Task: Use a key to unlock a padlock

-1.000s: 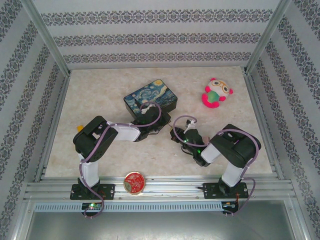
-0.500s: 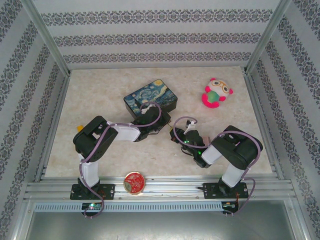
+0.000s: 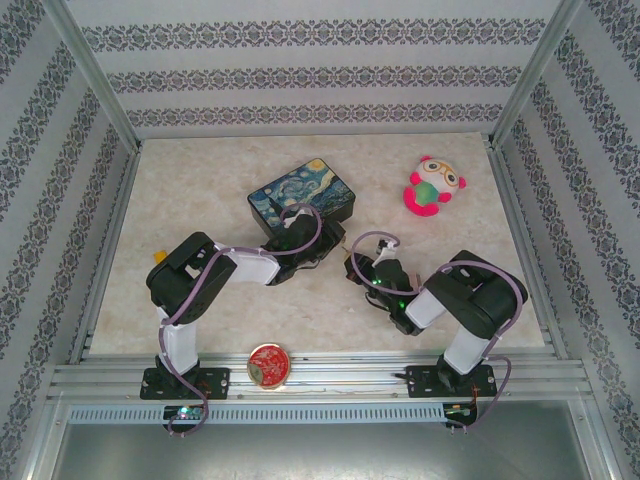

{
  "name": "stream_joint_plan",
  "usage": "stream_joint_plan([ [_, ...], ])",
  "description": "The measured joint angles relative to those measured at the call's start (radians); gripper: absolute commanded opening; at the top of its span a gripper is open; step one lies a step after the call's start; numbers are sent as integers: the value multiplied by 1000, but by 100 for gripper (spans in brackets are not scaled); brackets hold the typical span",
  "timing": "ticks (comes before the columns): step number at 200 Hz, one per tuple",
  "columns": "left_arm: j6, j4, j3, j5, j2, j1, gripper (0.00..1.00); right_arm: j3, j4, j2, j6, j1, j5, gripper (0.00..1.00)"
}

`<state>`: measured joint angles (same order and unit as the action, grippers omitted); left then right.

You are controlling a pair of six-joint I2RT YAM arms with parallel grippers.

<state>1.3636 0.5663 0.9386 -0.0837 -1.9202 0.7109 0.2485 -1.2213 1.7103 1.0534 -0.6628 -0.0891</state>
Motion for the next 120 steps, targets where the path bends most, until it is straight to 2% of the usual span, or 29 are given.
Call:
stream_joint_plan([
  [22, -2, 11, -6, 1, 0, 0, 54, -11, 21, -25, 8, 14, 8, 0],
  [54, -17, 8, -8, 15, 0, 0, 56, -13, 53, -47, 25, 51, 43, 0],
  [67, -33, -4, -9, 32, 0, 0, 61, -13, 70, -48, 30, 63, 62, 0],
  [83, -63, -42, -8, 63, 5, 1, 74, -13, 95, -48, 40, 74, 91, 0],
  [120, -116, -174, -7, 166, 29, 0, 77, 6, 118, -32, 51, 92, 148, 0],
])
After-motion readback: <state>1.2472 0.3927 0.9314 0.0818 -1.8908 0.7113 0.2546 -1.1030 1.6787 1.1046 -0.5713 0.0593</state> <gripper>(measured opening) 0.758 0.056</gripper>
